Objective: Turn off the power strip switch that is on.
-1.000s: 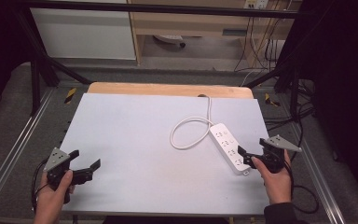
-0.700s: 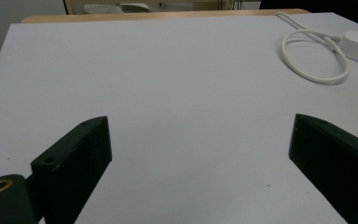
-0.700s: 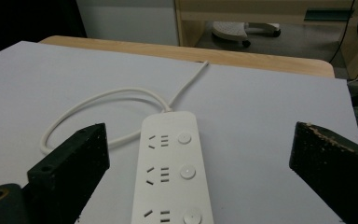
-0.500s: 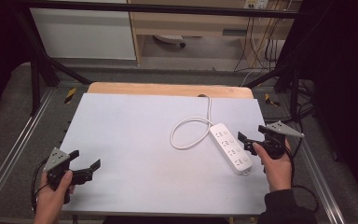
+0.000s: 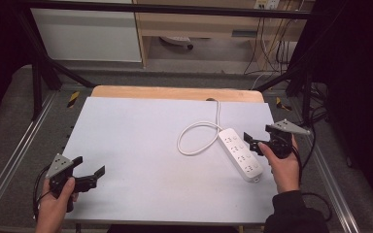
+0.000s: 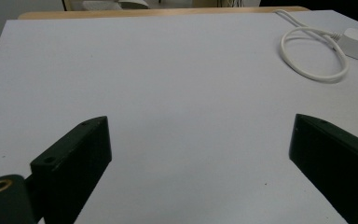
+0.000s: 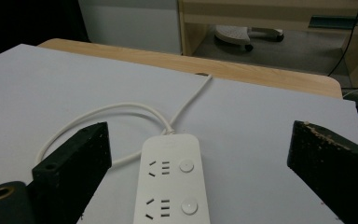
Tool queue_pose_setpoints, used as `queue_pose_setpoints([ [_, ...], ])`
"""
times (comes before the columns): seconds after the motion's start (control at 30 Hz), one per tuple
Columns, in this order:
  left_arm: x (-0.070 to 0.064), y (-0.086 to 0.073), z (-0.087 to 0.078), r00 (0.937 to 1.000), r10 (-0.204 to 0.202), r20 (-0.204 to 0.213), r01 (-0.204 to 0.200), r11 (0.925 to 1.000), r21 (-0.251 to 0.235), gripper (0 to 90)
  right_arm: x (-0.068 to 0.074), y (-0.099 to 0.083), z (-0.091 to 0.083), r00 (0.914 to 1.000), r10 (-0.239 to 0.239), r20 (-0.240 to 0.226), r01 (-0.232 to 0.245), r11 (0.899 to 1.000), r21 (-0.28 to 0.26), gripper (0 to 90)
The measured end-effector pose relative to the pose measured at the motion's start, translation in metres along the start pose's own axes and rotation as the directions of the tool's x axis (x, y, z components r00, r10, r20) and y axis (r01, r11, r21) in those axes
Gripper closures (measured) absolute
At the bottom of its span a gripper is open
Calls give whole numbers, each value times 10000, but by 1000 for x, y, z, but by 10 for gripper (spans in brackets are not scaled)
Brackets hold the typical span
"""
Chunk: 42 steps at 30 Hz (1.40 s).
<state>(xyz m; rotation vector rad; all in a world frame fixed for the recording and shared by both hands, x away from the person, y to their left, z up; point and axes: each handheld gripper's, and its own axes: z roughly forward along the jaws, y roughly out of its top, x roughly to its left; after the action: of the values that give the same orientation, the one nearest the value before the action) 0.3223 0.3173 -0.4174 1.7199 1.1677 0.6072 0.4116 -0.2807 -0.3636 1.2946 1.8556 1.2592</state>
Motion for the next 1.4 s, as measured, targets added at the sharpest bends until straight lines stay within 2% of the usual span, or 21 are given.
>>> queue_pose_setpoints([
  [0.13,0,0,1,10000,60,-11,-60,10000,73,54,0,4,7,9998,-177,13,177,9998,38,202],
  [0.37,-1,0,2,10000,67,-16,-67,9999,109,54,3,3,20,9998,-216,38,216,9998,44,409],
  [0.57,-1,-1,3,10000,95,-15,-95,9999,128,54,4,2,27,9999,-69,-97,69,10000,16,557],
  [0.6,-1,-1,3,9999,106,-27,-106,9999,131,54,5,1,29,9996,-79,-254,80,10000,18,616],
  [0.7,-1,-1,3,10000,79,-25,-79,9998,154,54,6,0,32,9994,-179,-299,180,9998,37,665],
  [0.73,-1,-1,3,10000,88,-24,-88,9998,165,54,6,-1,34,9990,-257,-365,260,9996,90,719],
  [0.77,-1,-1,3,10000,85,-17,-84,9998,165,54,6,-1,34,9990,-257,-365,260,9996,90,719],
  [0.8,-1,-1,3,9999,109,-5,-109,9998,178,54,6,-2,36,9989,-262,-399,267,9996,108,766],
  [1.1,-1,-1,4,9999,94,-36,-93,9997,207,54,0,-11,40,9991,-341,-236,348,9989,300,896],
  [1.4,-1,-1,3,9999,97,-42,-96,9997,202,54,-1,-19,45,9986,-504,-178,515,9962,705,900],
])
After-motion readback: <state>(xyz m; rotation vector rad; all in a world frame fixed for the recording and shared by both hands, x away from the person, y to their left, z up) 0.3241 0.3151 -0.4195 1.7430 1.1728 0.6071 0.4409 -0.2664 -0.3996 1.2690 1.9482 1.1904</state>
